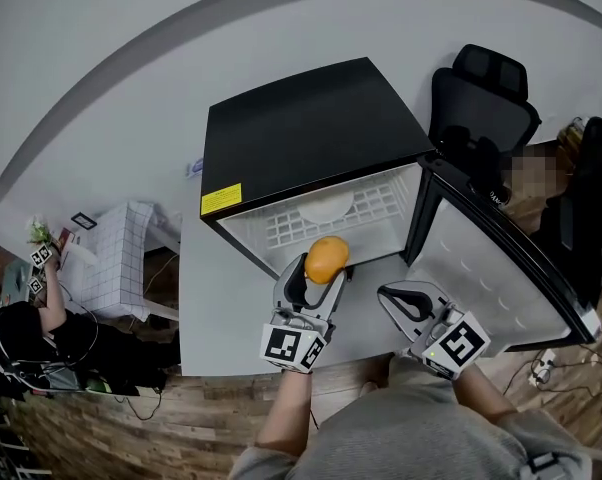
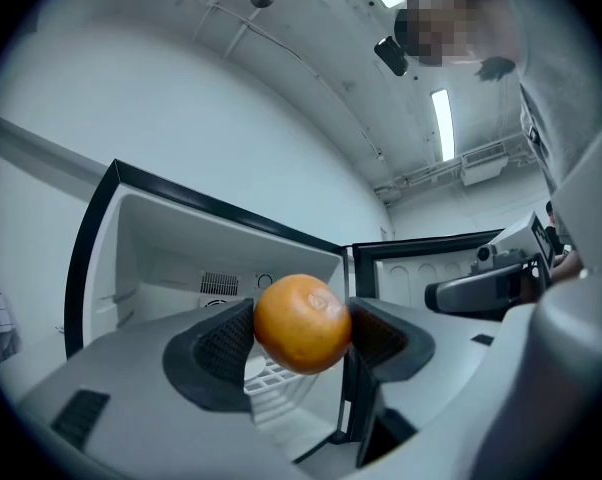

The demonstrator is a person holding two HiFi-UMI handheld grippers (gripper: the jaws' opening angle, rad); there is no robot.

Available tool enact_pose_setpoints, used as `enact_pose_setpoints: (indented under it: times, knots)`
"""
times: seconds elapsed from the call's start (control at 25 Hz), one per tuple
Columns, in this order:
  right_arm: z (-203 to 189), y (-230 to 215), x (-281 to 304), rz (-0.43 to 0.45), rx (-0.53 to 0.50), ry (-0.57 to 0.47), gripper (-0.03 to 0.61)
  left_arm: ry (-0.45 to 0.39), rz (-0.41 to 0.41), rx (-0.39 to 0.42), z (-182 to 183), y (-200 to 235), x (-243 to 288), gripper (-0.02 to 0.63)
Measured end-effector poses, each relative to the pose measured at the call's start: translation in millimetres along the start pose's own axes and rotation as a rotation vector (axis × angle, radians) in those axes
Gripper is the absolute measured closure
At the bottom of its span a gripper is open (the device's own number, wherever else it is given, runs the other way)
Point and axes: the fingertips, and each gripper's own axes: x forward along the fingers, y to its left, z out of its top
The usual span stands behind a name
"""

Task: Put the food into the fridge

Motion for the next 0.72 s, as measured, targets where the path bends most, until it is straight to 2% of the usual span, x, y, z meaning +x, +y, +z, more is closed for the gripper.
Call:
enact_pose_setpoints:
  times: [0.28, 0.48, 0.72]
  knots:
    - [-16.1, -31.5, 19.7, -0.053, -0.029, 0.019, 0.565, 0.023, 0.023, 0.059, -11.7, 17.6, 22.1, 0.315]
    - [-29.5, -46.1, 21.7, -0.078, -0.030, 0.044, 0.565, 0.044, 0.029, 0.067, -18.9, 26.7, 33.3, 0.316]
    - [-33.5, -48.1, 24.4, -0.070, -0.033, 0.050, 0.565, 0.055, 0.034, 0.060, -25.0, 36.0, 46.5, 0.314]
